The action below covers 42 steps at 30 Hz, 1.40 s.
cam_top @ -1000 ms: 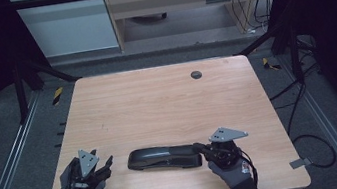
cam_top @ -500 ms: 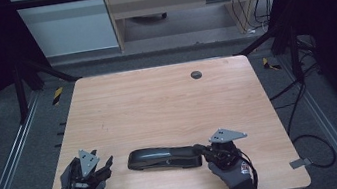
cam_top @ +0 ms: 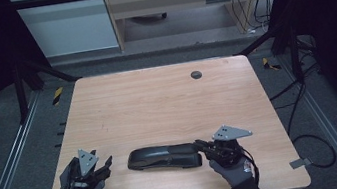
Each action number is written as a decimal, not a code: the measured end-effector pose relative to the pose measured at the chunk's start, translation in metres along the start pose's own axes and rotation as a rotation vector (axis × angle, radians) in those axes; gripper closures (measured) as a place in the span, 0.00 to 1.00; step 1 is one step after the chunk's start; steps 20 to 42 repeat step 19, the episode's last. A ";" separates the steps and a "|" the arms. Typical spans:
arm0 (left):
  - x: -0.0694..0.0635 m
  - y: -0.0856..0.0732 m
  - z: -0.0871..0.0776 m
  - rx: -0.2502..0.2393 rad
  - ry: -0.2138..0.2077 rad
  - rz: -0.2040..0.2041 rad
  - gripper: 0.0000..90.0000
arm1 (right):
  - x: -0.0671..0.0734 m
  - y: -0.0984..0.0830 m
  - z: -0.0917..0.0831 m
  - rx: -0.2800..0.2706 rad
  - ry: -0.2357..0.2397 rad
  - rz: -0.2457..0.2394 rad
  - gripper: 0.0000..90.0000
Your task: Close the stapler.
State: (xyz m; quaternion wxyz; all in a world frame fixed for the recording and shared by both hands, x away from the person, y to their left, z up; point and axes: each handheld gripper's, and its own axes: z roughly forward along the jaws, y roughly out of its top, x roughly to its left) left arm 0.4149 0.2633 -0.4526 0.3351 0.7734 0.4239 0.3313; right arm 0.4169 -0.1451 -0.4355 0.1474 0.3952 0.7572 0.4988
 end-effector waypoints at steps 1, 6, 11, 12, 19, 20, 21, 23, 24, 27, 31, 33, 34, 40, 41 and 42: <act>0.000 0.000 0.000 0.001 -0.001 0.001 0.44 | -0.002 0.000 -0.002 -0.010 -0.008 0.006 0.89; 0.002 -0.002 0.003 0.006 -0.002 -0.005 0.42 | -0.024 0.000 -0.018 -0.071 -0.117 0.025 0.73; 0.007 -0.006 0.007 0.030 -0.008 -0.022 0.40 | -0.058 -0.013 -0.026 -0.024 -0.257 0.044 0.53; 0.008 -0.007 0.008 0.034 -0.009 -0.028 0.39 | -0.064 -0.016 -0.027 -0.002 -0.275 0.062 0.51; 0.014 -0.013 0.017 0.070 -0.015 -0.037 0.34 | -0.095 -0.035 -0.031 0.072 -0.360 0.120 0.46; 0.014 -0.013 0.017 0.070 -0.015 -0.037 0.34 | -0.095 -0.035 -0.031 0.072 -0.360 0.120 0.46; 0.014 -0.013 0.017 0.070 -0.015 -0.037 0.34 | -0.095 -0.035 -0.031 0.072 -0.360 0.120 0.46; 0.014 -0.013 0.017 0.070 -0.015 -0.037 0.34 | -0.095 -0.035 -0.031 0.072 -0.360 0.120 0.46; 0.014 -0.013 0.017 0.070 -0.015 -0.037 0.34 | -0.095 -0.035 -0.031 0.072 -0.360 0.120 0.46; 0.014 -0.013 0.017 0.070 -0.015 -0.037 0.34 | -0.095 -0.035 -0.031 0.072 -0.360 0.120 0.46; 0.014 -0.013 0.017 0.070 -0.015 -0.037 0.34 | -0.095 -0.035 -0.031 0.072 -0.360 0.120 0.46; 0.014 -0.013 0.017 0.070 -0.015 -0.037 0.34 | -0.095 -0.035 -0.031 0.072 -0.360 0.120 0.46; 0.014 -0.013 0.017 0.070 -0.015 -0.037 0.34 | -0.095 -0.035 -0.031 0.072 -0.360 0.120 0.46; 0.014 -0.013 0.017 0.070 -0.015 -0.037 0.34 | -0.095 -0.035 -0.031 0.072 -0.360 0.120 0.46; 0.014 -0.013 0.017 0.070 -0.015 -0.037 0.34 | -0.095 -0.035 -0.031 0.072 -0.360 0.120 0.46; 0.014 -0.013 0.017 0.070 -0.015 -0.037 0.34 | -0.095 -0.035 -0.031 0.072 -0.360 0.120 0.46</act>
